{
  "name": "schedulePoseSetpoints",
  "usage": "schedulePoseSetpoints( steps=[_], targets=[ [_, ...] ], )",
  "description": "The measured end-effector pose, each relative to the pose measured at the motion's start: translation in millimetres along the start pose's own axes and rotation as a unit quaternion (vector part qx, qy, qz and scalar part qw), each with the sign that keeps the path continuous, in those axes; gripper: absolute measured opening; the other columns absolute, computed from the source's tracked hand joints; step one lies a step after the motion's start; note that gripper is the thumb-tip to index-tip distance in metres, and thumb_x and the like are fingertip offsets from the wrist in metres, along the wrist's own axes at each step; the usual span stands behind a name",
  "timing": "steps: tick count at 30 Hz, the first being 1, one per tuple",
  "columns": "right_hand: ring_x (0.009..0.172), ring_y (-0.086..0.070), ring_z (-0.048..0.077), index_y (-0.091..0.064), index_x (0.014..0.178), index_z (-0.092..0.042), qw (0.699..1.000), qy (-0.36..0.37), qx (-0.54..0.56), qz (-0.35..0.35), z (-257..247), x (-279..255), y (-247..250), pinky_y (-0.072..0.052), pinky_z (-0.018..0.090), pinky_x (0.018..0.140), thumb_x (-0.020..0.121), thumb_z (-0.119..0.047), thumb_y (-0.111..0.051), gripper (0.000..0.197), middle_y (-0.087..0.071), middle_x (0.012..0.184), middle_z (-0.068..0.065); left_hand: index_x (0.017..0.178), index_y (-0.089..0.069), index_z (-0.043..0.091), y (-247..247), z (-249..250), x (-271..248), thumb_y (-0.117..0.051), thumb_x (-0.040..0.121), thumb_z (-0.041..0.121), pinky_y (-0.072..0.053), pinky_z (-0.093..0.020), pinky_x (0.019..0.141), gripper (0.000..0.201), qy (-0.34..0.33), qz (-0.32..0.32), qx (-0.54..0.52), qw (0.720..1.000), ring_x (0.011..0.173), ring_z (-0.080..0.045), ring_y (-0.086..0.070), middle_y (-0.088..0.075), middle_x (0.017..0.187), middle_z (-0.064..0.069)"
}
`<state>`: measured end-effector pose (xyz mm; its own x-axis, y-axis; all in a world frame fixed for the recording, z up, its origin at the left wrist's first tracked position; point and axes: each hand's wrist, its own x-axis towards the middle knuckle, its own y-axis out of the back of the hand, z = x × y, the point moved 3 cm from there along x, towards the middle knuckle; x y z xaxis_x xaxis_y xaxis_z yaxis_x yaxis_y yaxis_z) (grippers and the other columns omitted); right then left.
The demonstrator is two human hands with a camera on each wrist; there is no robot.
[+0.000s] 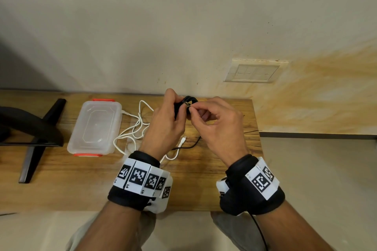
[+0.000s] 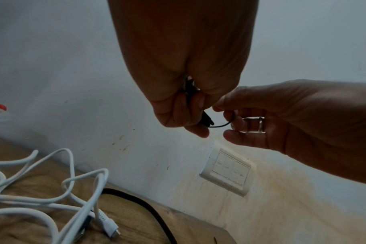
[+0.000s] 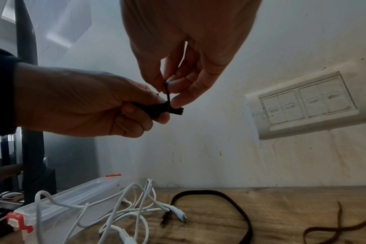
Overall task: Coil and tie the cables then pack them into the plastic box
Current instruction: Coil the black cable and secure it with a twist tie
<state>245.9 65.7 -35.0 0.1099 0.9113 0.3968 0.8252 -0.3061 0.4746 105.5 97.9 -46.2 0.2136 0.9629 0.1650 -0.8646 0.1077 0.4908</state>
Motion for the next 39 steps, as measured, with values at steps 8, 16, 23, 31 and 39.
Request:
schedulePoseSetpoints(
  steps=[8,16,23,31,39],
  targets=[
    [0.069,-0.061,0.01,-0.078,0.093,-0.013,1.0,-0.006,0.001,-0.002,1.4,0.5,-1.7,-0.055,0.028,0.066,0.088,-0.015,-0.075,0.006,-0.066,0.083,-0.004,0.1,-0.043,0.007,-1.8,0.4,-0.7,-0.05,0.101,0.013,-0.047,-0.041,0.059,0.009,-0.002,-0.004,-0.004,1.0,0.065,-0.019,-0.057,-0.061,0.076,-0.001],
    [0.07,-0.061,0.009,-0.078,0.093,-0.015,1.0,-0.007,-0.001,0.003,-0.9,1.4,-2.8,-0.055,0.028,0.067,0.088,-0.014,-0.076,0.006,-0.067,0.083,-0.004,0.097,-0.041,0.006,-2.9,2.2,-1.8,-0.05,0.101,0.014,-0.044,-0.039,0.057,0.013,-0.015,-0.014,0.002,1.0,0.064,-0.017,-0.056,-0.06,0.077,-0.001],
    [0.068,-0.06,0.01,-0.078,0.091,-0.014,1.0,-0.006,-0.005,-0.001,0.8,1.2,-3.6,-0.055,0.03,0.066,0.088,-0.015,-0.075,0.005,-0.066,0.081,-0.004,0.1,-0.042,0.009,-1.3,0.0,-0.9,-0.05,0.101,0.014,-0.047,-0.042,0.06,0.009,-0.008,-0.005,0.004,1.0,0.066,-0.019,-0.059,-0.061,0.077,0.001],
    [0.068,-0.059,0.01,-0.077,0.09,-0.015,1.0,-0.012,-0.01,-0.002,1.7,1.1,-3.0,-0.054,0.03,0.066,0.087,-0.017,-0.074,0.005,-0.065,0.08,-0.004,0.102,-0.043,0.008,-1.5,-1.1,-0.3,-0.05,0.101,0.014,-0.045,-0.035,0.056,0.01,-0.004,-0.005,0.003,1.0,0.063,-0.014,-0.056,-0.059,0.075,0.001],
    [0.067,-0.058,0.01,-0.077,0.088,-0.015,1.0,-0.017,-0.014,0.0,1.7,1.3,-3.2,-0.054,0.031,0.066,0.087,-0.016,-0.074,0.004,-0.064,0.079,-0.005,0.101,-0.042,0.009,-2.0,-0.8,-0.5,-0.051,0.101,0.014,-0.045,-0.035,0.057,0.01,-0.003,-0.002,0.002,1.0,0.062,-0.012,-0.055,-0.058,0.074,0.006]
  ],
)
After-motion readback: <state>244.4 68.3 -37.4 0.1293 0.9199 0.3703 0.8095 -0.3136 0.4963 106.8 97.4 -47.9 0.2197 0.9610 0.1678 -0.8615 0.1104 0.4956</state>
